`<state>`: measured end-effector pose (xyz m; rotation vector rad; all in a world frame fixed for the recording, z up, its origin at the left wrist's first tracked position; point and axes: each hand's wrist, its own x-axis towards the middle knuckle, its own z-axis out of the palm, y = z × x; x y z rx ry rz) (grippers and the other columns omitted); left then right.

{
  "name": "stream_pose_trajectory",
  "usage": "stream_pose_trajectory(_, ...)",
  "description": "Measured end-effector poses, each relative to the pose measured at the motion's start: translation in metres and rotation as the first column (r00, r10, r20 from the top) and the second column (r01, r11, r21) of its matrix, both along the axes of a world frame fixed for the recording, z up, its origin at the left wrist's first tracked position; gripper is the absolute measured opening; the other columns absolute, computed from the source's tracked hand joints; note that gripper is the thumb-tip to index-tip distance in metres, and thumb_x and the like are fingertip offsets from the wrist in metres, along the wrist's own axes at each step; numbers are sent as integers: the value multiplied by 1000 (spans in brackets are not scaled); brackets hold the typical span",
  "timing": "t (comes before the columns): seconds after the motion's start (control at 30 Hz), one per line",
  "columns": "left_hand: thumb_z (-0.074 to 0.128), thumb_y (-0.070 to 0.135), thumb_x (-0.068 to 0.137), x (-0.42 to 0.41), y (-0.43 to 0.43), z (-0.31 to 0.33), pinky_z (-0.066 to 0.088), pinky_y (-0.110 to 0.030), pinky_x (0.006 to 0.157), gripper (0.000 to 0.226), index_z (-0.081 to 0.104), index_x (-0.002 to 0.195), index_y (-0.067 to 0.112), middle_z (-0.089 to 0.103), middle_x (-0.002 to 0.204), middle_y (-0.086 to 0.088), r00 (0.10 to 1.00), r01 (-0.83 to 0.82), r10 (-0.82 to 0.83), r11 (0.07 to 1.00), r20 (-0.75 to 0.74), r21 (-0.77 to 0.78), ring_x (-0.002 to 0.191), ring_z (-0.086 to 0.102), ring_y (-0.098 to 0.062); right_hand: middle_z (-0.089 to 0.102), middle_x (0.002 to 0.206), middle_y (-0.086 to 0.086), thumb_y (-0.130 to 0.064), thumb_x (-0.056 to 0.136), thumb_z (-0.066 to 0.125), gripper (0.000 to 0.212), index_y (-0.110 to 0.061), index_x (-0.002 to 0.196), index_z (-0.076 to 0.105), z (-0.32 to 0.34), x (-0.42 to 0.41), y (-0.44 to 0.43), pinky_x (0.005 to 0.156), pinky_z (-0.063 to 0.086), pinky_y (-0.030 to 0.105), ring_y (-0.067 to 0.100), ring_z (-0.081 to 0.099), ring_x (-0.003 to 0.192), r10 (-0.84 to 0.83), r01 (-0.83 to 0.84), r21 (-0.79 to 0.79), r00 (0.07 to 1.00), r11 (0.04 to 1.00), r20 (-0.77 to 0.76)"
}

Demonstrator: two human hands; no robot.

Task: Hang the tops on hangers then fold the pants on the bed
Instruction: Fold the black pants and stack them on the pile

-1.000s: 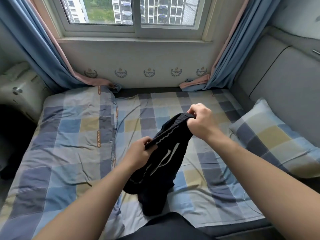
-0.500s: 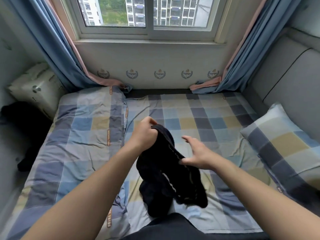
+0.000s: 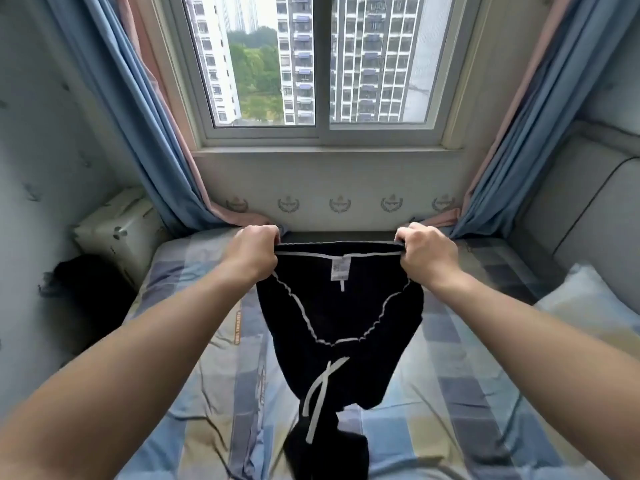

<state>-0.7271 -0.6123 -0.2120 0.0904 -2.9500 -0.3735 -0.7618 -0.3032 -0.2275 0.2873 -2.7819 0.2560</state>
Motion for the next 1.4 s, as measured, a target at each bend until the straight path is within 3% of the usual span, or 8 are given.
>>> stream_pose_trajectory(0.37, 51, 11, 81, -49, -60, 216, 54, -37, 77, 19, 62, 92, 23, 66, 90, -1, 948, -281, 275, 959, -159, -18, 84, 63, -23, 60, 86, 2, -4, 81, 50, 17, -20, 79, 57, 217, -70, 27, 59, 39, 30, 24, 56, 75, -113, 101, -66, 973, 993, -203)
stream_pose_trajectory(0.53, 51, 11, 87, -43, -75, 309, 57, -32, 63, 20, 47, 103, 0, 65, 101, -9, 907, -362, 400, 899, -131, 246, 72, 70, -25, 62, 87, 0, -9, 80, 52, 18, -22, 88, 62, 317, -74, 26, 68, 49, 34, 21, 58, 77, -161, 100, -239, 954, 966, -252)
stream_pose_trajectory(0.63, 48, 20, 88, -30, -79, 346, 60, -32, 60, 15, 58, 96, 14, 74, 90, -9, 924, -334, 381, 742, 44, 582, 56, 69, -21, 64, 91, 6, -9, 85, 48, 19, -16, 94, 63, 367, -72, 22, 60, 47, 30, 27, 63, 74, -218, 136, -421, 964, 897, -152)
stream_pose_trajectory(0.8, 39, 21, 98, -22, -80, 395, 57, -33, 48, 27, 60, 110, 8, 72, 68, -13, 939, -150, 345, 380, 11, 913, 48, 69, -20, 70, 74, 15, -14, 100, 37, 26, 0, 103, 59, 417, -57, 2, 49, 52, 25, 21, 61, 49, -59, 253, -817, 964, 518, 261)
stream_pose_trajectory(0.97, 45, 19, 90, -13, -73, 428, 57, -30, 53, 25, 58, 109, 9, 75, 73, -14, 953, 12, 295, 173, -64, 985, 64, 75, -29, 67, 58, 10, -21, 105, 40, 24, -4, 106, 58, 458, -46, -3, 37, 47, 18, 16, 58, 35, 102, 226, -939, 960, 259, 259)
stream_pose_trajectory(1.07, 55, 24, 87, -9, -70, 447, 56, -30, 58, 28, 58, 113, 16, 78, 83, -13, 959, 144, 234, 87, -160, 986, 85, 75, -31, 70, 60, 9, -24, 105, 38, 24, -11, 119, 53, 477, -41, -6, 39, 49, 22, 17, 59, 45, 117, 133, -962, 979, 237, 164)
stream_pose_trajectory(1.2, 68, 34, 85, -4, -68, 468, 52, -39, 78, 30, 61, 112, 24, 79, 100, -5, 941, 287, 150, 120, -303, 950, 106, 66, -24, 77, 77, 10, -29, 104, 37, 32, -12, 131, 47, 492, -39, -12, 64, 50, 29, 22, 64, 87, 87, 33, -914, 993, 405, 74)
stream_pose_trajectory(1.4, 76, 9, 87, -10, -70, 484, 56, -34, 81, 41, 59, 123, 2, 69, 112, -9, 777, 360, 333, 461, -534, 811, 104, 66, -22, 70, 114, 0, -25, 86, 71, 49, -21, 131, 51, 510, -36, -14, 90, 45, 41, 20, 58, 116, 174, -154, -816, 983, 557, -67)
